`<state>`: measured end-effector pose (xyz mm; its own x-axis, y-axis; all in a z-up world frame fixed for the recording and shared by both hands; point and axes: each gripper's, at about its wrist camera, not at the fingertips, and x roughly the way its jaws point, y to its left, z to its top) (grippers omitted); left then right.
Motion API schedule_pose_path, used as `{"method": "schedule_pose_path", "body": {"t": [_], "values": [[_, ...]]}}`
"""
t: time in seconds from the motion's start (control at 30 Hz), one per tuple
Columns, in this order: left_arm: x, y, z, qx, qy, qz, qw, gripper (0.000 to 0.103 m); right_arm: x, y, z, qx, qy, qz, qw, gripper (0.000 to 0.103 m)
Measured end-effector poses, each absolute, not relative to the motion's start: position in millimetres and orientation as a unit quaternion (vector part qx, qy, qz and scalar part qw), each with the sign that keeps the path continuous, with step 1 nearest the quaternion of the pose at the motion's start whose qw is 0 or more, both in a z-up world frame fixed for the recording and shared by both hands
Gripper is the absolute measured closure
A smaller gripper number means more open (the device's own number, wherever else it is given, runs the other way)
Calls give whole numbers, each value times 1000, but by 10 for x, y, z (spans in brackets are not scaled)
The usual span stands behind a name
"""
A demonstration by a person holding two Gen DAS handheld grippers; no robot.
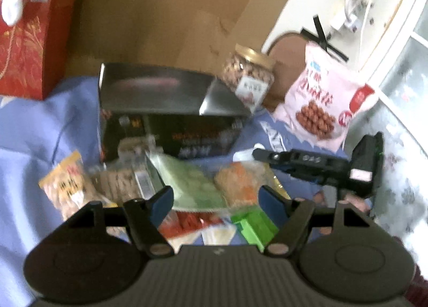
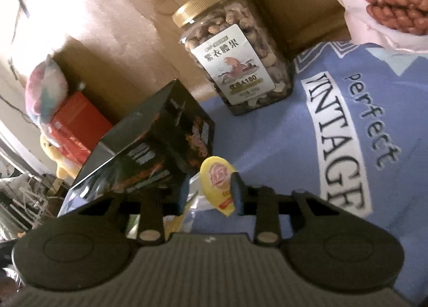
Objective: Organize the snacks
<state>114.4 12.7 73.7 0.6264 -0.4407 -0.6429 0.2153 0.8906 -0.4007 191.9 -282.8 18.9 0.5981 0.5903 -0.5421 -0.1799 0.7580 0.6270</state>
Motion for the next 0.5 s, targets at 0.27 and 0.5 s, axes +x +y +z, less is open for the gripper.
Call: {"method": "schedule_pose_path", "body": {"t": [0.27, 0.5], "values": [[1049, 12, 519, -148, 418, -195, 875, 31, 1295, -2854, 224, 243, 401, 289, 834, 76], [1001, 120, 537, -155, 419, -189, 875, 31, 1060, -2941, 360, 274, 371, 299, 835, 65]]}}
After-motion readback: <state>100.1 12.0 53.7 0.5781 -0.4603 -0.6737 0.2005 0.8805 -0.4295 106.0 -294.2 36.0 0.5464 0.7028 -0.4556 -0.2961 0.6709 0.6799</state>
